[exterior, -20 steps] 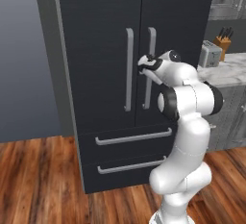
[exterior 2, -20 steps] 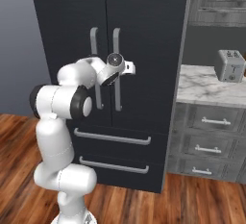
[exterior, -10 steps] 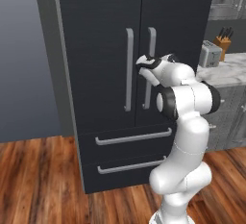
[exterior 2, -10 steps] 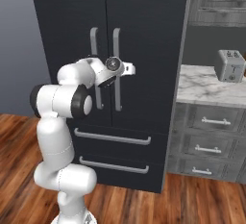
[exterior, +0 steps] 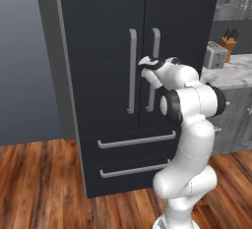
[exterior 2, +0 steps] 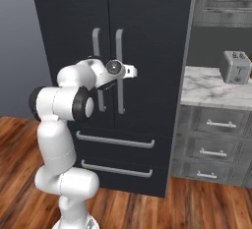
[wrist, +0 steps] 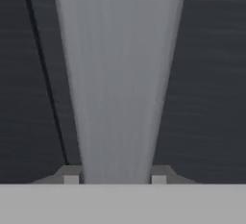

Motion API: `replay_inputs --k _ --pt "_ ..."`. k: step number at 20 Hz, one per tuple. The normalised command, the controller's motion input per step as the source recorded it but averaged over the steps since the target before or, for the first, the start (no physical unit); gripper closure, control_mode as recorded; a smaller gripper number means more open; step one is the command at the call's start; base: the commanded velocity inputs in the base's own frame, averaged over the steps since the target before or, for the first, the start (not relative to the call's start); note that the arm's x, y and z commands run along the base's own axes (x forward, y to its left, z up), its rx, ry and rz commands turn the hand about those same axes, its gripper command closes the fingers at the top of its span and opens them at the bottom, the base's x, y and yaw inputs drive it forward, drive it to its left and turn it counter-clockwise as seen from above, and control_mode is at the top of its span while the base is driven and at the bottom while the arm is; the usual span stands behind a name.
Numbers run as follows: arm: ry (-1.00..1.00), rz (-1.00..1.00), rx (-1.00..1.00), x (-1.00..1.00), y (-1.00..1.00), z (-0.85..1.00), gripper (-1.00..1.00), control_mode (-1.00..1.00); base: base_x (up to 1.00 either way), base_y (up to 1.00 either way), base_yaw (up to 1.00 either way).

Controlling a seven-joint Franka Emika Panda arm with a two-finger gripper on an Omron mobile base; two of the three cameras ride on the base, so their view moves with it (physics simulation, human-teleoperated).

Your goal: Take the lemon wedge from the fridge and place it on the plate with fish on the dining counter.

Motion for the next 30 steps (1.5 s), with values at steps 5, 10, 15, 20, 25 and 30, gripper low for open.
replay_inputs --k 5,10,15,20,25,30 --pt "-0.04 -0.05 0.0 -0.82 -0.39 0.0 1.0 -1.0 0.0 0.0 0.0" --pt "-0.01 -0.13 0.0 -1.0 -0.92 0.0 1.0 -1.0 0.0 0.0 0.0" --pt "0.0 -0.19 0.01 -1.0 -1.0 0.0 1.0 -1.0 0.0 0.0 0.0" --pt "0.05 -0.23 0.05 -1.0 -1.0 0.0 1.0 -1.0 0.0 0.0 0.0" --pt "0.15 -0.31 0.13 -1.0 -1.0 0.45 1.0 -1.0 0.0 0.0 0.0" --pt "0.2 -0.33 0.1 -0.73 -0.68 1.0 -1.0 -1.0 0.0 0.0 0.0"
